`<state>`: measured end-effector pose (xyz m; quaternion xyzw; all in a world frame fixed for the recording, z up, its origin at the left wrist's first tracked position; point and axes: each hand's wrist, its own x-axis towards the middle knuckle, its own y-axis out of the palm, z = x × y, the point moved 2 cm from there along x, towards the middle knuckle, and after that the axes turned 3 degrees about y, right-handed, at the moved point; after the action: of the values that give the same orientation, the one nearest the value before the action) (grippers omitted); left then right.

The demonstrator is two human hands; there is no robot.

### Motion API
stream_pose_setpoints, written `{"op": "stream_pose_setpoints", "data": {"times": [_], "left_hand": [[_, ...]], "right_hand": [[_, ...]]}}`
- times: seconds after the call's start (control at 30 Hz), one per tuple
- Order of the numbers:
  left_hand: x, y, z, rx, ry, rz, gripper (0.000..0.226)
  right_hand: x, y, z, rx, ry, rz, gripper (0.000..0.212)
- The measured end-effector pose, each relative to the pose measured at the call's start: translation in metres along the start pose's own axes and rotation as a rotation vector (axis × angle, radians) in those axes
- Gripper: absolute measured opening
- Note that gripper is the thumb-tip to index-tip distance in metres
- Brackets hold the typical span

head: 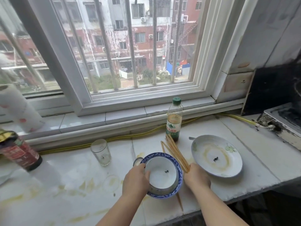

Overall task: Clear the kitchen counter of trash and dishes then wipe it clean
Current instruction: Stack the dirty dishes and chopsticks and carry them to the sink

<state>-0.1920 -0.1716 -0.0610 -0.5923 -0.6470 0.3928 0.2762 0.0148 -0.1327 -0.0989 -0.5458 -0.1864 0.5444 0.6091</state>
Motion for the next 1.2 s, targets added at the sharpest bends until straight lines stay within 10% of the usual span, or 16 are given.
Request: {"op": "stream_pose_setpoints", "data": {"times": [0.53, 1.2], "left_hand": [[-0.027, -0.001, 0.014, -0.371, -0.424, 0.164, 0.017], [-0.024, -0.028, 0.056, -0.549, -0.498, 0.211, 0.035]], "right_hand": [[-0.015, 0.006, -0.007, 0.27, -0.105, 0.193, 0.015], [-0.043, 0.009, 0.017, 0.242, -0.149, 0.08, 0.012]]}}
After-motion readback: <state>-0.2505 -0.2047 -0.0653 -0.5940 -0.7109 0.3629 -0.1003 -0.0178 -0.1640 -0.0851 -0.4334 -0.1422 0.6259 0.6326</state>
